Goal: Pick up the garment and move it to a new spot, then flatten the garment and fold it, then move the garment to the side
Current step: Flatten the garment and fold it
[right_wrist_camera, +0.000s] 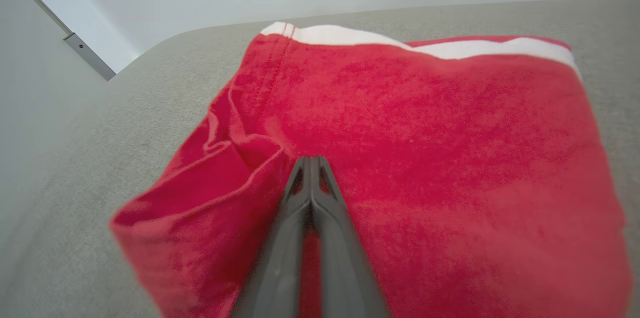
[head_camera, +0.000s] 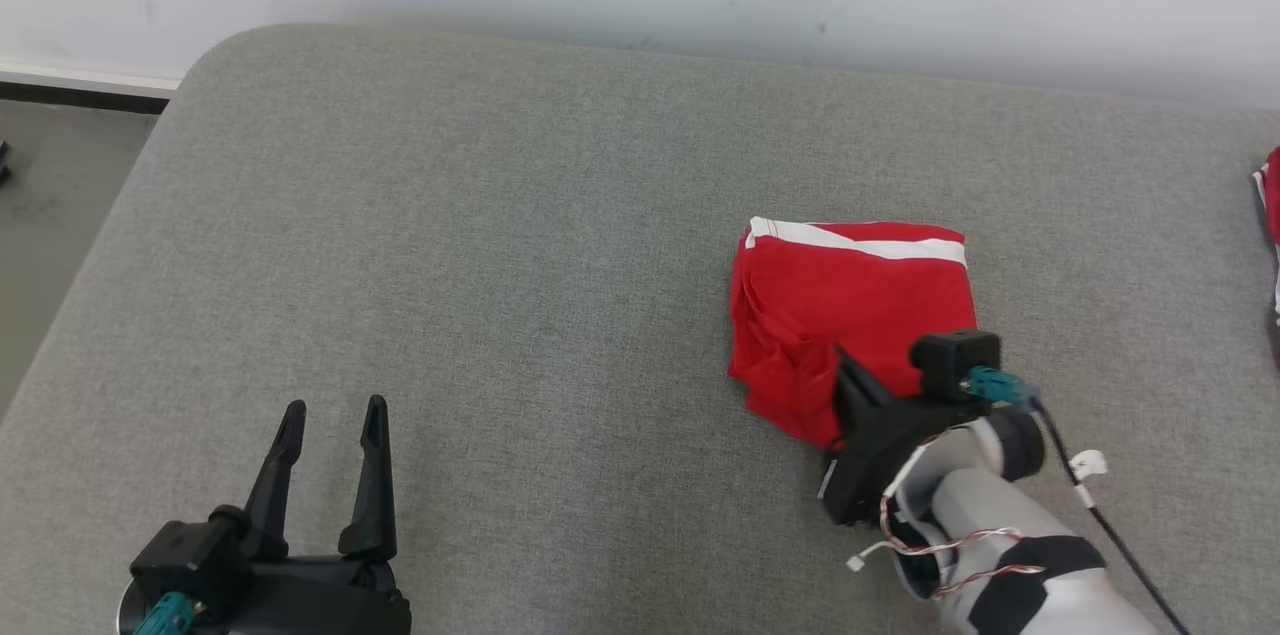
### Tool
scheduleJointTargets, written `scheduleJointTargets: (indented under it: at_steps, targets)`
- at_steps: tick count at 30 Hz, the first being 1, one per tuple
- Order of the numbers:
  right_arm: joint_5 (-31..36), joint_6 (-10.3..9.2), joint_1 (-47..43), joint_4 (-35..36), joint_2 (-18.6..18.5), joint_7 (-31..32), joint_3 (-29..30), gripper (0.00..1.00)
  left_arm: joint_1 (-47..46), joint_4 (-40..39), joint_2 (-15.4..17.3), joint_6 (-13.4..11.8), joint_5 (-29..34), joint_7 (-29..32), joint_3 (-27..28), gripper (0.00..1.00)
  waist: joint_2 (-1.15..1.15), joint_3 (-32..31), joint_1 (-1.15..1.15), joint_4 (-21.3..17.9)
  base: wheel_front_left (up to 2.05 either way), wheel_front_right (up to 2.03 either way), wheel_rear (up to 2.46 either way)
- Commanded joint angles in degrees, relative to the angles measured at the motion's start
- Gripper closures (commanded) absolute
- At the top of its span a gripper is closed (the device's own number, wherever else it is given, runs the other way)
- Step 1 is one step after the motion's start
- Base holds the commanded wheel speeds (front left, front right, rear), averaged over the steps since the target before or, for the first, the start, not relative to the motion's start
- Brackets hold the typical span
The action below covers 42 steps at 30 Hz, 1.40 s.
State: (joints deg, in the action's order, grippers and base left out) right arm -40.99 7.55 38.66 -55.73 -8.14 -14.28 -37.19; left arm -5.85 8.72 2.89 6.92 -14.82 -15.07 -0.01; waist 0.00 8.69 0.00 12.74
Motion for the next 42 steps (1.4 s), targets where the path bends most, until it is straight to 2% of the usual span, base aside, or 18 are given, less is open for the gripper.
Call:
scheduleJointTargets:
  at_steps: [1,7,11,15,22,28,33,34,35,36,37,42]
  targets:
    - [-0.53,-0.17,0.28,0.28,1.03,-0.5,-0.8,1.0,-0.52,0.03,-0.01,-0.02,-0.66,-0.07,0.07,0.0,0.0,0.0,0.0,0.16,0.0,0.0,0.0]
    - [-0.97,-0.17,-0.26,0.73,3.09,-0.89,-2.96,1.0,-0.19,0.01,-0.01,-0.26,-0.77,-0.07,-0.22,0.0,0.0,-0.04,0.0,-0.25,0.0,0.0,0.0]
    - [-0.64,-0.17,0.17,3.2,3.28,-0.95,-1.27,1.0,-0.19,-0.1,-0.01,-0.44,-0.48,-0.08,-0.14,0.0,0.0,-0.22,0.0,-1.81,0.0,0.0,0.0]
    - [2.52,-0.17,-2.49,9.46,0.98,-0.93,4.82,1.0,-0.02,0.11,-0.01,-0.3,0.16,-0.07,-0.03,0.0,0.0,-1.08,0.0,-4.11,0.0,0.0,0.0]
    - [12.28,-0.17,-12.61,23.29,-2.38,-0.94,17.72,1.0,0.73,0.62,0.0,0.02,1.33,-0.08,0.07,0.0,0.0,-3.74,0.0,-8.51,0.0,0.0,0.0]
    - [18.28,-0.17,-20.6,32.18,-3.59,-0.95,24.1,1.0,1.78,0.47,0.01,-0.07,3.92,-0.07,1.78,0.0,0.0,-5.43,0.0,-11.87,0.0,0.0,0.0]
    - [20.36,-0.17,-26.44,37.92,-3.47,-0.94,27.39,1.0,2.95,0.38,0.01,0.08,4.47,-0.07,3.03,0.0,0.0,-6.67,0.0,-13.12,0.0,0.0,0.0]
    - [20.61,-0.17,-27.67,38.92,-3.28,-0.94,28.02,0.93,3.19,0.32,0.01,0.11,4.64,-0.07,3.2,0.0,0.0,-7.02,0.0,-13.27,0.0,0.0,0.0]
    - [20.98,-0.17,-28.88,39.96,-3.14,-0.95,28.74,0.75,3.41,0.26,0.01,0.12,4.77,-0.07,3.31,0.0,0.0,-7.28,0.0,-13.34,0.0,0.0,0.0]
    - [21.29,-0.17,-30.14,41.07,-2.94,-0.95,29.47,0.48,3.66,0.22,0.01,0.14,4.86,-0.07,3.48,0.0,0.0,-7.63,0.0,-13.37,0.0,0.0,0.0]
    - [21.88,-0.17,-32.43,43.02,-2.36,-0.95,30.82,0.0,4.33,0.25,0.01,0.18,5.16,-0.07,3.85,0.0,0.0,-8.17,0.0,-13.37,0.0,0.0,0.0]
    - [23.35,-0.17,-36.77,47.08,-1.14,-0.95,33.0,0.0,5.51,-0.04,0.01,0.21,5.93,-0.07,4.44,0.0,0.0,-8.83,0.0,-12.94,0.0,0.0,0.0]
